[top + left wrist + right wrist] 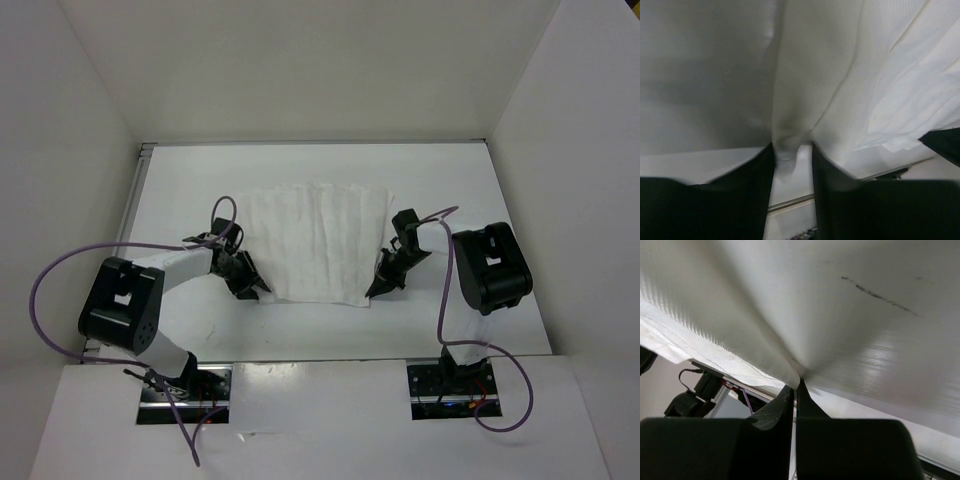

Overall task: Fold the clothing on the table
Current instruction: Fold the skirt

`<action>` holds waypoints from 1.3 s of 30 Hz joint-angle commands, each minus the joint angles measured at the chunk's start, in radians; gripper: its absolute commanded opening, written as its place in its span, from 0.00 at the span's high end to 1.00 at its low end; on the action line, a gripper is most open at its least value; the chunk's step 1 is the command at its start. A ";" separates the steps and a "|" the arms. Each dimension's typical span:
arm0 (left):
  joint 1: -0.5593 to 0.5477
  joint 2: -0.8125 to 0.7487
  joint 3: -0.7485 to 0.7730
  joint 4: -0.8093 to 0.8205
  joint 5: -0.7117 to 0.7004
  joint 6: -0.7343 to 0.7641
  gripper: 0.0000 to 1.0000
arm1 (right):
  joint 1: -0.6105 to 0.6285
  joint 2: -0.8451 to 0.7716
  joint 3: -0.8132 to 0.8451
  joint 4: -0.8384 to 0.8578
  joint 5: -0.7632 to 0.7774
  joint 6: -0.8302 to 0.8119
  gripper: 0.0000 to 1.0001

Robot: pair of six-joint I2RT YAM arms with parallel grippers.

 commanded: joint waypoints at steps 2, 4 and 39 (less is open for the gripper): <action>-0.050 0.145 -0.018 0.098 -0.016 0.010 0.76 | 0.010 0.036 0.008 0.040 0.108 -0.017 1.00; -0.061 0.203 0.001 0.098 -0.016 0.043 0.96 | 0.010 0.036 0.008 0.040 0.108 -0.017 1.00; 0.002 -0.628 0.122 -0.356 0.102 0.051 1.00 | 0.019 -0.690 0.104 -0.446 0.100 0.112 1.00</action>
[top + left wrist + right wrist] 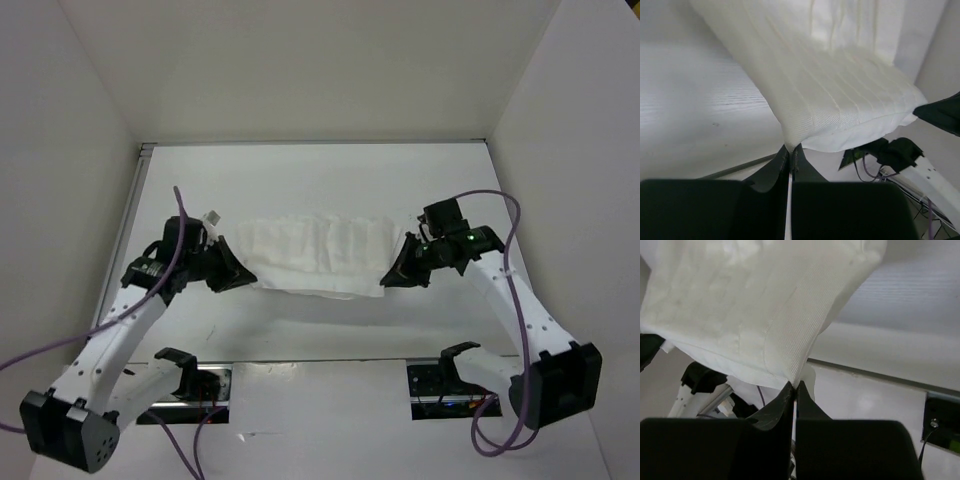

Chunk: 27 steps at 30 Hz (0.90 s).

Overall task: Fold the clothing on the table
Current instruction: Fold the skirt

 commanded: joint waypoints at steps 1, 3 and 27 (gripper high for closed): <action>0.008 -0.079 0.068 -0.116 0.008 -0.067 1.00 | 0.000 -0.059 0.098 -0.132 0.018 0.073 1.00; 0.019 -0.066 0.078 -0.105 -0.015 -0.067 1.00 | -0.009 -0.034 0.149 -0.107 0.018 0.073 1.00; 0.188 0.608 0.284 0.150 -0.162 0.088 1.00 | -0.030 0.669 0.561 0.251 0.127 -0.001 1.00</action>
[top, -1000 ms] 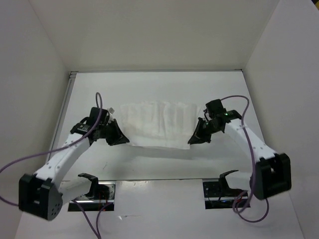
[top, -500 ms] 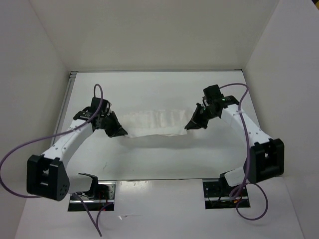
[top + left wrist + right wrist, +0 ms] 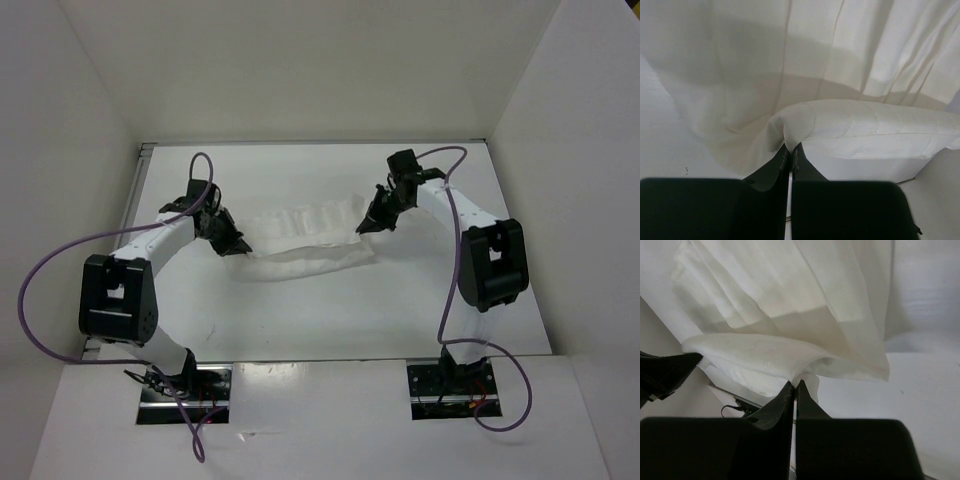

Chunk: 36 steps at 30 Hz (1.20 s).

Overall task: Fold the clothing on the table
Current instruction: Fold the skirt

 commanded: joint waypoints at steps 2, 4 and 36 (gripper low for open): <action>0.051 0.049 0.049 0.026 -0.077 0.033 1.00 | -0.020 0.062 0.154 0.062 0.074 -0.037 1.00; 0.064 0.084 0.078 0.026 -0.087 0.022 1.00 | -0.020 0.114 0.214 0.109 0.058 -0.037 1.00; 0.111 0.073 0.212 0.124 0.029 -0.014 1.00 | 0.054 0.729 1.178 -0.040 -0.147 -0.242 0.97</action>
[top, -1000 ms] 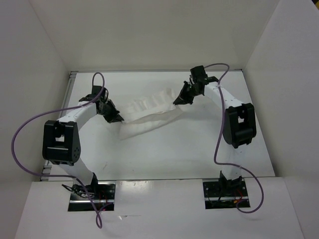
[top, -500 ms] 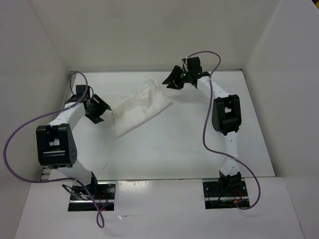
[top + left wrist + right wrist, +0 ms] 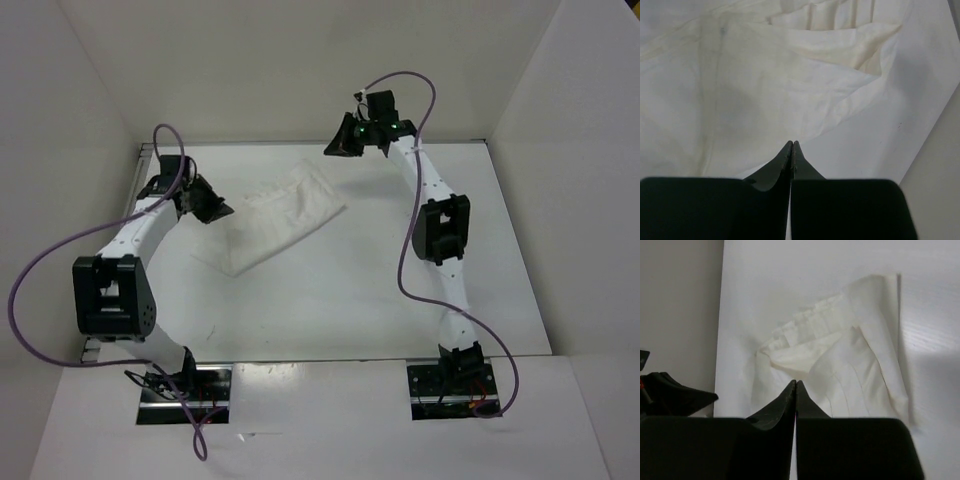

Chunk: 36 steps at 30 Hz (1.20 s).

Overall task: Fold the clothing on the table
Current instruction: Fold the skirt

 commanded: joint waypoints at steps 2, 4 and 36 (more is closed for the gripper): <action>-0.062 0.152 0.104 0.000 0.059 0.082 1.00 | 0.048 0.239 0.406 -0.287 0.041 -0.074 0.99; -0.083 0.222 0.114 -0.049 0.046 0.083 1.00 | 0.057 0.276 0.398 -0.258 0.041 -0.061 1.00; -0.102 0.163 -0.096 -0.017 0.026 0.058 1.00 | 0.183 -0.661 -1.095 -0.260 0.438 0.016 0.81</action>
